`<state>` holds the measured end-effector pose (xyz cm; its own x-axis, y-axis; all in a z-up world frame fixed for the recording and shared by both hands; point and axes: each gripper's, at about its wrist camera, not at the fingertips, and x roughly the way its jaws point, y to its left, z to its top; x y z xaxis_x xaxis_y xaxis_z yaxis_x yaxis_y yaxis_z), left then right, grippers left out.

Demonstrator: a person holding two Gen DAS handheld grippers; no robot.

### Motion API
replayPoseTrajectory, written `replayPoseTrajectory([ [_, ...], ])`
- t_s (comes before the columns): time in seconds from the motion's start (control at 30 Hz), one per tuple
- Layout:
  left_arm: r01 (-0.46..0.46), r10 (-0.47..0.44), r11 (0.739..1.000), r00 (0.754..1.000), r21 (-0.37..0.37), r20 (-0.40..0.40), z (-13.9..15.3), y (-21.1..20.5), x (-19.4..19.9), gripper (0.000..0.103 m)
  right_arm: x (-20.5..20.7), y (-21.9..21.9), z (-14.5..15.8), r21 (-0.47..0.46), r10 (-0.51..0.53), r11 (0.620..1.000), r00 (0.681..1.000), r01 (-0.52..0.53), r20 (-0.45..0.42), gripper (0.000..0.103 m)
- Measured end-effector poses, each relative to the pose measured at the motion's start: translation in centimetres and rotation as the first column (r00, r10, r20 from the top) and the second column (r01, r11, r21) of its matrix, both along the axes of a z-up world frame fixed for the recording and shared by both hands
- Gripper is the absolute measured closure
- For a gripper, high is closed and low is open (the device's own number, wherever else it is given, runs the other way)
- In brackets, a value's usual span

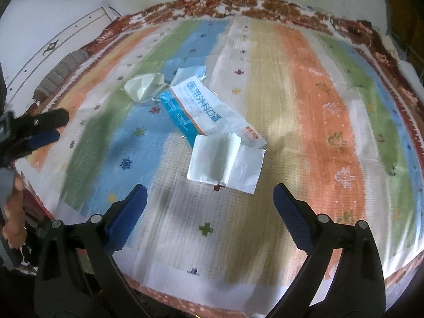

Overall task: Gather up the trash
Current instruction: 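Grasp the blue-and-white mask package with the left tool while the right tool grasps the white napkin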

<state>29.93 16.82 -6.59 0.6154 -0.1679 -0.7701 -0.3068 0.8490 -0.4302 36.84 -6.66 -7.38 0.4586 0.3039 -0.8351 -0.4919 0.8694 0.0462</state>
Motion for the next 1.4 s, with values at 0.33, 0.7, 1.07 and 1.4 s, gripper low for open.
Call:
replayPoseTrajectory([
  [0.33, 0.038, -0.038, 0.999, 0.999, -0.014, -0.017, -2.6, 0.3, 2.9, 0.007, 2.8, 0.8, -2.7, -0.038, 0.004, 0.999, 0.999, -0.005, -0.038, 0.025],
  [0.7, 0.111, -0.113, 0.992, 0.993, -0.056, -0.038, -5.8, -0.4, 6.3, 0.019, 4.4, 0.5, -4.8, -0.031, -0.001, 1.0, 0.993, -0.003, -0.117, 0.054],
  [1.07, 0.125, -0.126, 0.988, 0.992, -0.089, -0.008, -7.1, -0.5, 8.6, 0.023, 5.1, 0.2, -6.1, -0.033, -0.011, 0.999, 0.987, 0.006, -0.158, 0.071],
  [1.4, 0.143, -0.139, 0.979, 0.99, -0.142, 0.036, -8.7, -2.0, 11.1, 0.033, 5.2, -0.4, -6.3, -0.01, -0.011, 1.0, 0.986, 0.01, -0.168, 0.08],
])
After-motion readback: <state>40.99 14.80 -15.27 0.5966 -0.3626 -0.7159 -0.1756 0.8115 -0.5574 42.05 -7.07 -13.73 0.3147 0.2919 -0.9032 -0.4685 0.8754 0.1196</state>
